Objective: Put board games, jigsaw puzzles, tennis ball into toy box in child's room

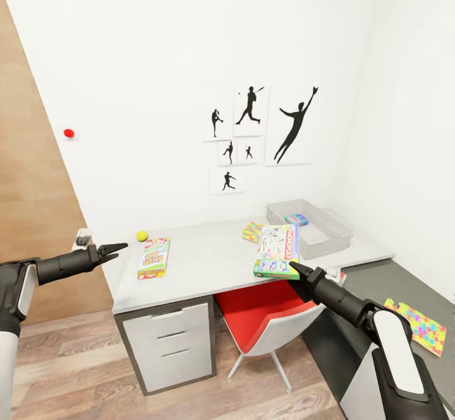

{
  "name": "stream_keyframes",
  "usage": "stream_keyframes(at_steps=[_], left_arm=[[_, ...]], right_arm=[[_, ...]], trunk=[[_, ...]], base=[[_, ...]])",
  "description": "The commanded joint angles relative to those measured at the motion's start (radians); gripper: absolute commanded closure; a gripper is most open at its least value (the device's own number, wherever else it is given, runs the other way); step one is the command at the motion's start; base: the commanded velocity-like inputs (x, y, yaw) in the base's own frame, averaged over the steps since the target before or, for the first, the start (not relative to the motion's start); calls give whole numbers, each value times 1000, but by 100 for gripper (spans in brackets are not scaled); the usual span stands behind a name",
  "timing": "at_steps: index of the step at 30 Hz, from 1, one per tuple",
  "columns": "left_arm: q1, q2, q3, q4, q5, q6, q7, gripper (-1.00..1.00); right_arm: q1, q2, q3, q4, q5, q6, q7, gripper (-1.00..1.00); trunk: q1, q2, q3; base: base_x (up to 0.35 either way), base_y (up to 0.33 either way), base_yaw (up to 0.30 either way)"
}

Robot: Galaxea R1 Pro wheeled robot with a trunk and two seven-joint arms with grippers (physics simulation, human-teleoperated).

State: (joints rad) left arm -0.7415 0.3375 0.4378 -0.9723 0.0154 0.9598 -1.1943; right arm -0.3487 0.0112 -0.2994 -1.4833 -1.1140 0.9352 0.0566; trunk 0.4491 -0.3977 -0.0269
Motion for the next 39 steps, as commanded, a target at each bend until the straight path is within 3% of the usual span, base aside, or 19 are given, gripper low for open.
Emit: stream_keyframes(at_steps=[1,23,39], left_arm=[[-1,0,1,0,1,10,-2,-100],[-1,0,1,-1,0,5,-4,-100],[-1,0,1,-2,1,4,-13,-100]], right_arm=[[-1,1,-3,0,5,6,6,100],[-1,4,-3,0,5,4,5,100],[-1,4,-3,1,5,4,5,100]], trunk=[[1,-2,-3],[1,-2,-7],[1,-2,-7]], base=[[117,0,-122],[42,1,-33],[163,-17,-253]])
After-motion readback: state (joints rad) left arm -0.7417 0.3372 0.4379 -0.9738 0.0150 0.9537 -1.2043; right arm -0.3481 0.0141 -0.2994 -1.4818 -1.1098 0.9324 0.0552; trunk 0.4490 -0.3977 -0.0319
